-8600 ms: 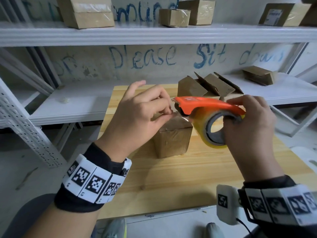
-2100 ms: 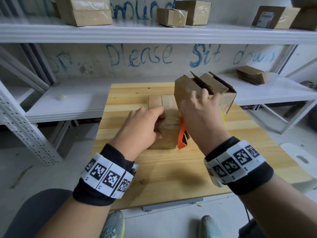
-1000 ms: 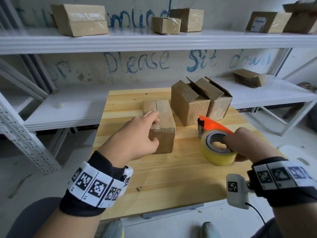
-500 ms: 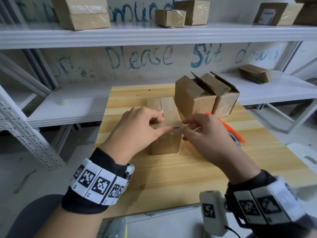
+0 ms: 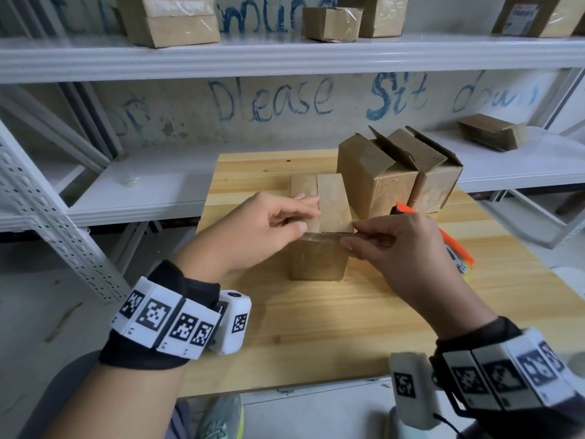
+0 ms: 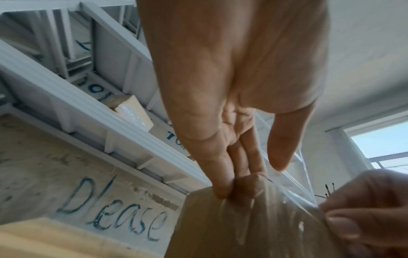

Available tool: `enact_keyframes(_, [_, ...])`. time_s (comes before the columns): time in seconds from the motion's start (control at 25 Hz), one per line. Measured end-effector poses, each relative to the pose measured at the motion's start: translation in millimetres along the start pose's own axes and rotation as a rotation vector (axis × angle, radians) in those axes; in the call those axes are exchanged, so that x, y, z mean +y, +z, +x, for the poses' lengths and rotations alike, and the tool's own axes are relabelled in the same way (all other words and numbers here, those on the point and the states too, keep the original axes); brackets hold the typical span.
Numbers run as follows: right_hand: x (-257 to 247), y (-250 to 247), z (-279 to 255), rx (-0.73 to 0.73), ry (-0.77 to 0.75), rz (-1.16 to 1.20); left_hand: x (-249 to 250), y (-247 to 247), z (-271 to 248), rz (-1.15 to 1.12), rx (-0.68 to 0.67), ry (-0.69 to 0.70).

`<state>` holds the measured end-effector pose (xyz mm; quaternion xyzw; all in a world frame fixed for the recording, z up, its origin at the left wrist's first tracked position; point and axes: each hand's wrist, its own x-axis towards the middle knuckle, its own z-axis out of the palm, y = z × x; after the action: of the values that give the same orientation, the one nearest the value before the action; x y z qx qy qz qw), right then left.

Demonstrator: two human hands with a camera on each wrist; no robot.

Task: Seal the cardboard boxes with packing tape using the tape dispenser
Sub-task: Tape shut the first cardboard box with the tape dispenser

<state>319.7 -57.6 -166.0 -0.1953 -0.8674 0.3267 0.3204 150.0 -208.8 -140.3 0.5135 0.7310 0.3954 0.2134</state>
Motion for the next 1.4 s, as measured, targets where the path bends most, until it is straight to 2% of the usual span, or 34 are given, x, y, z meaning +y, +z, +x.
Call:
enact_keyframes(0.16, [5,1,-2,0.031,-0.055,0.002,-8,-2,1,-0.125,0.017,0.022])
enact_keyframes(0.4, [7,1,-3,0.014,-0.132,-0.034,-10,-2,1,-0.066,0.051,0.016])
enact_keyframes(0.6, [7,2,-4,0.079,0.005,-0.074,-12,-10,-2,-0.118,0.155,0.045])
enact_keyframes(0.8, [3,4,-6,0.075,0.081,-0.093,-7,-7,-3,0.044,0.130,0.025])
enact_keyframes(0.92, [-2,4,-7,0.041,0.129,0.028,-9,-6,-1,0.062,0.126,0.003])
enact_keyframes(1.04, [-6,-3,-6,-0.071,0.213,0.191,-11,-6,-1,0.029,0.104,-0.007])
enact_keyframes(1.24, [0,-9,1,-0.180,0.094,0.017,-8,0,1,0.052,0.138,0.000])
enact_keyframes(1.4, [8,-14,7,-0.205,-0.078,-0.224,-2,10,3,0.197,0.210,0.031])
